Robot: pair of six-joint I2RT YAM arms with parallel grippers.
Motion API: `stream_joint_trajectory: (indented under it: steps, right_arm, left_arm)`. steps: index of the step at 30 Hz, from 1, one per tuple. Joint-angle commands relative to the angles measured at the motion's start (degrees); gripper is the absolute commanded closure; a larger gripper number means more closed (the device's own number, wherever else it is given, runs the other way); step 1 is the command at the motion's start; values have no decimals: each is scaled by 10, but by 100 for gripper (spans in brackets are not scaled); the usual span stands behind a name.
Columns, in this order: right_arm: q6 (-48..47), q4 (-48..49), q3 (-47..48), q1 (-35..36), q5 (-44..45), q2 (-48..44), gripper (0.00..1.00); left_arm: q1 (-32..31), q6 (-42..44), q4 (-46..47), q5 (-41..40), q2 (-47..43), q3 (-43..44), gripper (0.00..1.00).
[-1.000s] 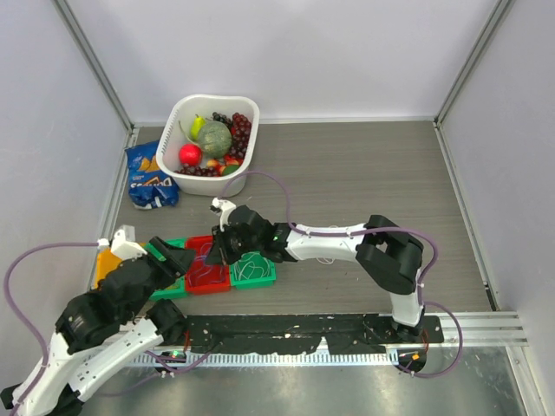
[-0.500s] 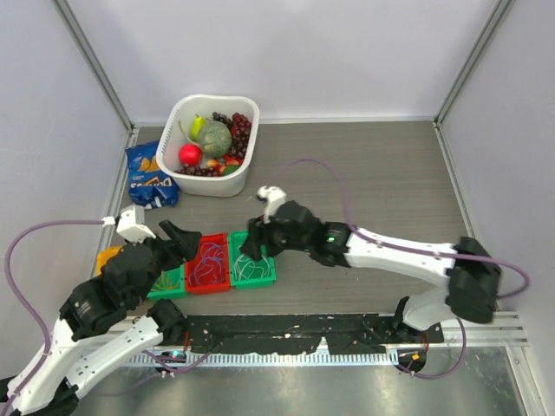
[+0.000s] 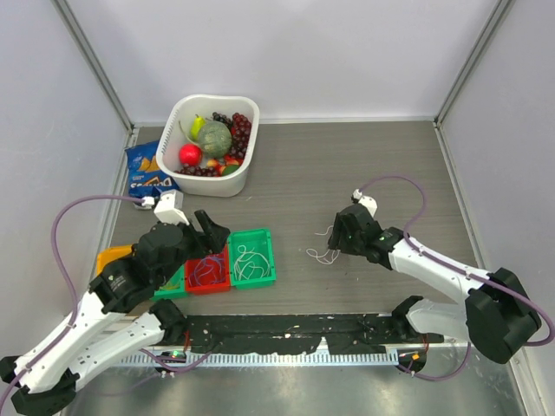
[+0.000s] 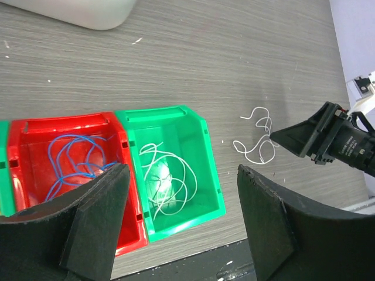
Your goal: Untangle the cables
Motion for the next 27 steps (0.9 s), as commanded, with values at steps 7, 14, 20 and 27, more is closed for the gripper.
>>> stream_joint_trajectory:
  steps: [7,14,20,27]
  right_arm:
    - [7,50,-31,3,-46,19,61]
    - [-1,85,-45,2,-49,33,77]
    - [-51,103,-44,2,-103,8,99]
    - [-132,114,-23,3,-281,-126,99]
  left_arm:
    - [1,18,90,112,41,-7,23]
    - [1,23,139,213,107,4,24]
    - [0,23,196,316,173,9,25]
    - [1,30,279,389,233,2,24]
